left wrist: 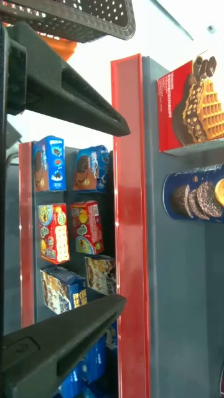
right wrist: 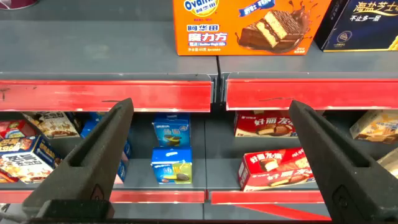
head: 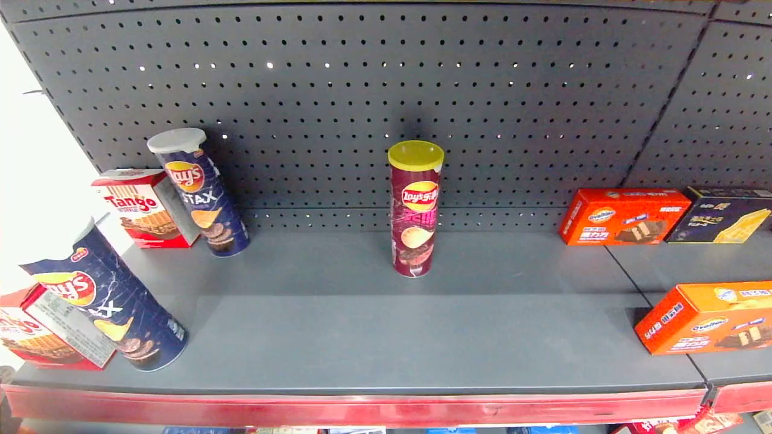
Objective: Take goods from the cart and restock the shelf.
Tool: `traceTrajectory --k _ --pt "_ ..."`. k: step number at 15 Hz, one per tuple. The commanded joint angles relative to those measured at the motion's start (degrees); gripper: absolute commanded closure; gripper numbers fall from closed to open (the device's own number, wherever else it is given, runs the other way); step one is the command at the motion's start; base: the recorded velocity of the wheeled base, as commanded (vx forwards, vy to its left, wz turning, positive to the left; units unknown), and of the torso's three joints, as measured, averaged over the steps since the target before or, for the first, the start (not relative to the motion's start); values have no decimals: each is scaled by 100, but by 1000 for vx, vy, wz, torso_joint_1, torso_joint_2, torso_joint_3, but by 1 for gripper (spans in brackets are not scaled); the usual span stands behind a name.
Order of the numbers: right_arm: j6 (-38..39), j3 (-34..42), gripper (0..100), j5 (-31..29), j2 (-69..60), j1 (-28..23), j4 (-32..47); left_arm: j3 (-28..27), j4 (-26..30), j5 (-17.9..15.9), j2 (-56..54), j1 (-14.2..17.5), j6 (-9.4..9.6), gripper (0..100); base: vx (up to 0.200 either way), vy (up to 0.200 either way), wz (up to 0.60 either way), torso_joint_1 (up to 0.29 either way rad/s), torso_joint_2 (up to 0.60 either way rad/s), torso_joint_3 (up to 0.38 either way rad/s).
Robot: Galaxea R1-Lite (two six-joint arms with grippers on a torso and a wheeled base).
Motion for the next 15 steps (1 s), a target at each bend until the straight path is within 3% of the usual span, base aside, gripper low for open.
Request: traceTrajectory --k 1,11,15 --pt "5 0 0 -2 8 -1 -2 0 -2 0 7 1 -1 0 0 0 600 2 -2 2" --pt "-4 0 0 -2 8 -1 -2 0 -2 0 7 1 -1 0 0 0 600 4 3 0" --pt "-13 0 0 -2 8 -1 -2 0 -2 -9 7 1 8 0 0 0 0 0 0 0"
